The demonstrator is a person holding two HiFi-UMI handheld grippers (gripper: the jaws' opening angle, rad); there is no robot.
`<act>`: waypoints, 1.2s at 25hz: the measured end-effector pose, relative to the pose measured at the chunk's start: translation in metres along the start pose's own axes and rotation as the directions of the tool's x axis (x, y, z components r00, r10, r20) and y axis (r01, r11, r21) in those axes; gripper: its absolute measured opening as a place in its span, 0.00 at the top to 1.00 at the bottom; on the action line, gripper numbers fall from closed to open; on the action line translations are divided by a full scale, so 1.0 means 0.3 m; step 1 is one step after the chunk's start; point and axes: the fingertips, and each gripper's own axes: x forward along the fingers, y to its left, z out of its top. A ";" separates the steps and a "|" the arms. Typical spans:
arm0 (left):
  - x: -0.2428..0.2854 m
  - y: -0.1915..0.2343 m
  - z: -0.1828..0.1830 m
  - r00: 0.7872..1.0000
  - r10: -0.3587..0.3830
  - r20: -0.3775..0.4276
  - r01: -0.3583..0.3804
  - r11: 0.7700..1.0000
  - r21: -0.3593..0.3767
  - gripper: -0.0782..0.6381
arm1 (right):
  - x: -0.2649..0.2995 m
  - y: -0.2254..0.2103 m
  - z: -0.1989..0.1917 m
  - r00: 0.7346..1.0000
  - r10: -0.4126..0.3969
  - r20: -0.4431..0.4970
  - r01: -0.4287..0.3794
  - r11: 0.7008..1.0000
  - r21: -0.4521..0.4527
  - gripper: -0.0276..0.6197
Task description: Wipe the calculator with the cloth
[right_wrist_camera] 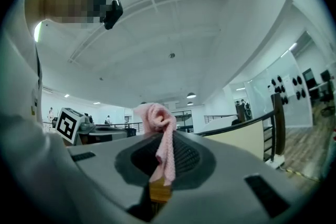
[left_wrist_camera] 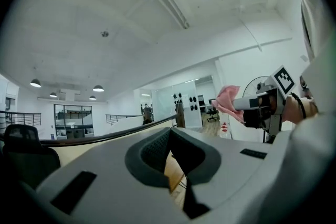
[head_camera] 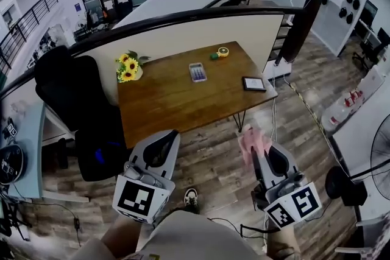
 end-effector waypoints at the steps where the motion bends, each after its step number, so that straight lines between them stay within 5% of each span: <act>1: 0.028 0.038 -0.007 1.000 -0.003 -0.002 0.003 1.000 -0.005 0.89 | 0.049 -0.008 -0.008 1.000 -0.002 -0.006 0.002 1.000 0.000 0.90; 15: 0.268 0.385 -0.134 1.000 0.005 -0.023 -0.007 0.997 -0.082 0.89 | 0.460 -0.060 -0.138 0.994 0.032 -0.100 -0.031 0.999 0.011 0.90; 30: 0.724 0.494 -0.189 0.997 0.062 -0.038 -0.064 0.996 -0.056 0.89 | 0.793 -0.481 -0.167 0.991 0.115 -0.072 -0.111 0.992 0.056 0.90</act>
